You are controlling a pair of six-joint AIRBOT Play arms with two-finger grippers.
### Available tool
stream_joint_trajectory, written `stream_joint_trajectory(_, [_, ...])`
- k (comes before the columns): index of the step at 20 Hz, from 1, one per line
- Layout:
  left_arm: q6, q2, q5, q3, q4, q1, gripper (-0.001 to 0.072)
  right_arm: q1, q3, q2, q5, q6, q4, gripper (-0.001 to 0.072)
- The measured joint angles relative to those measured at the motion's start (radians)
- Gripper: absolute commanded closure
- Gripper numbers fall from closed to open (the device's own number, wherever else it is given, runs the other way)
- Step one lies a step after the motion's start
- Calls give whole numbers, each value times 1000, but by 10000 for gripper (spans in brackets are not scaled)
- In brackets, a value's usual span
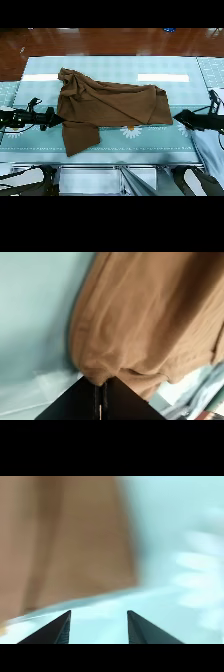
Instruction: Fold the shirts.
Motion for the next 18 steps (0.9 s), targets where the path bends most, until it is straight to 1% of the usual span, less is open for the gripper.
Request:
stream_joint_trajectory(2, [0, 9, -18, 10, -2, -4, 694, -77, -14, 0, 27, 29, -54, 310])
stream_joint_trajectory(4, [2, 15, -23, 16, -5, -7, 694, -140, -37, -10, 50, 23, -53, 310])
stream_joint_trajectory(7, [21, 20, -33, 19, -3, -11, 694, -167, -56, -72, 83, -24, 15, 310])
stream_joint_trajectory(13, [38, 23, -44, 21, 6, -13, 694, -175, -33, -272, 63, -96, 153, 310])
stream_joint_trajectory(18, [39, 23, -44, 21, 6, -13, 694, -106, 23, -409, 15, -122, 253, 310])
